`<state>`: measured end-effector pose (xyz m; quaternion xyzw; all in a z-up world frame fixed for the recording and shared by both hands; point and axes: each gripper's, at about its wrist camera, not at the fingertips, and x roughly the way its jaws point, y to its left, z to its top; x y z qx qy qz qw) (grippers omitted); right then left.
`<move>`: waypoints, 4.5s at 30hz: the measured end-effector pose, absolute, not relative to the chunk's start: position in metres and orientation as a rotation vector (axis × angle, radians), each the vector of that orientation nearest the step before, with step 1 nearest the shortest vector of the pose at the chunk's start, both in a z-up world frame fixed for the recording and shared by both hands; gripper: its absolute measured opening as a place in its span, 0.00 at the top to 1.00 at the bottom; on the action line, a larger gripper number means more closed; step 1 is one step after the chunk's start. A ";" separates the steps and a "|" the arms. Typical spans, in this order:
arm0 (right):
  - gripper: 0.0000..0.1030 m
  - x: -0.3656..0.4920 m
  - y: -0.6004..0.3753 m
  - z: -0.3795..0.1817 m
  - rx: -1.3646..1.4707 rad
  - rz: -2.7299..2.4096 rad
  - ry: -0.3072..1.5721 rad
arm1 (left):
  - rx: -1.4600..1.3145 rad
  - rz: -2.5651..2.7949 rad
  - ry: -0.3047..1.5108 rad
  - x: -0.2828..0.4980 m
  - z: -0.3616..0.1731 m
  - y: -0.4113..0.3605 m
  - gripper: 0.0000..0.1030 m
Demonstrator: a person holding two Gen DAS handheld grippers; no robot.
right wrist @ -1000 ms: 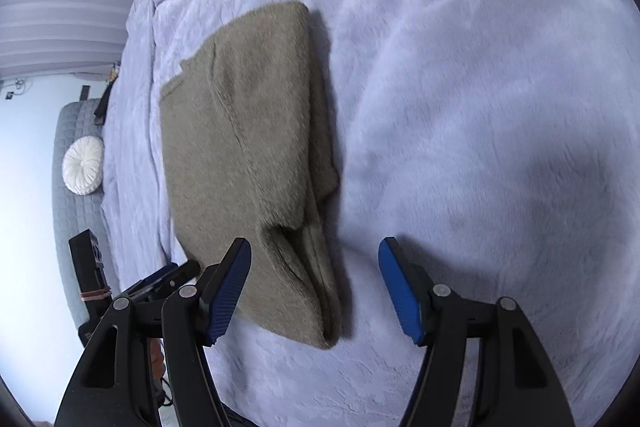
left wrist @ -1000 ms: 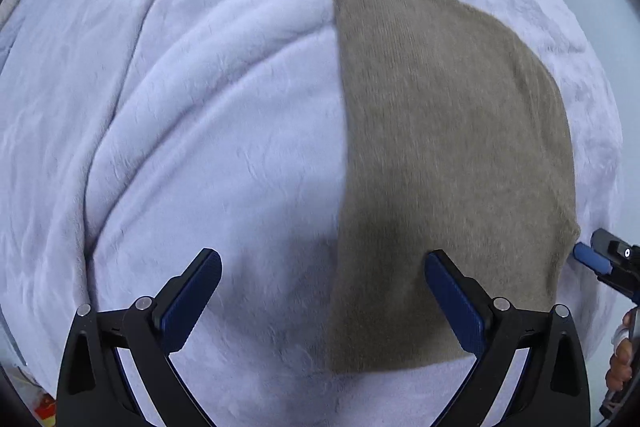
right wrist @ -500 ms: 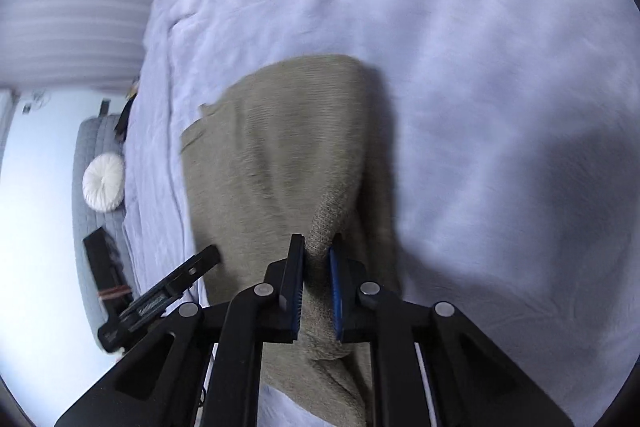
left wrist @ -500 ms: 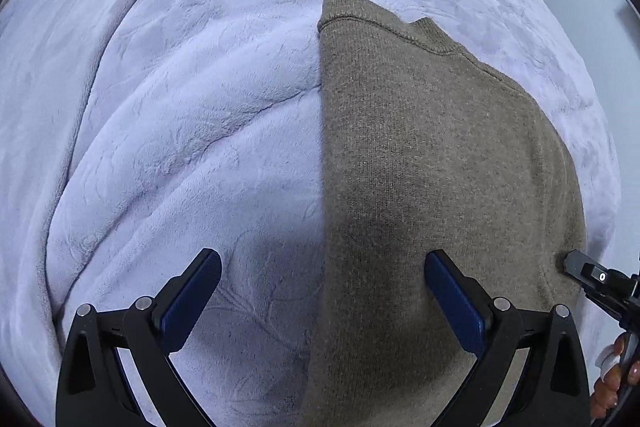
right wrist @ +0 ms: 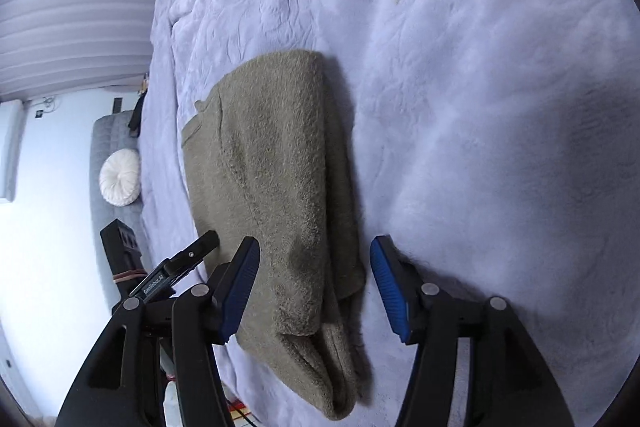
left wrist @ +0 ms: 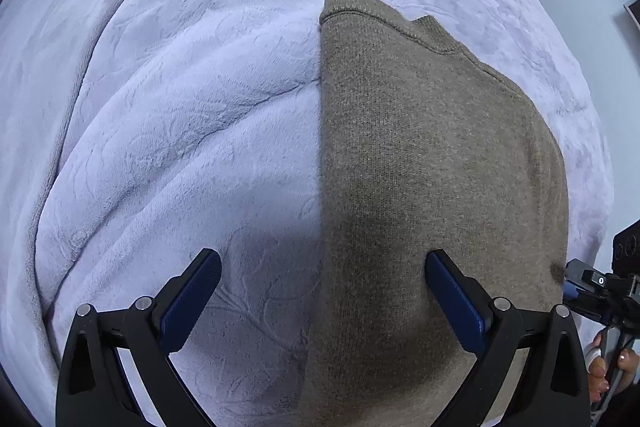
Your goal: Fold small clothes
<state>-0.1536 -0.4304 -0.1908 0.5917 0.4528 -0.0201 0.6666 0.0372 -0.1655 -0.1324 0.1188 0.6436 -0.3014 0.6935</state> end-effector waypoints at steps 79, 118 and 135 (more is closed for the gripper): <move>0.56 -0.143 -0.208 -0.163 1.351 -0.022 1.083 | 0.177 -0.816 1.481 0.012 -0.079 0.089 0.48; 0.64 -0.179 -0.162 -0.112 0.987 -0.174 1.313 | 0.466 -0.695 1.470 -0.042 -0.078 0.086 0.47; 0.63 -0.199 -0.153 -0.139 1.042 -0.241 1.408 | 0.483 -0.714 1.484 -0.047 -0.074 0.093 0.47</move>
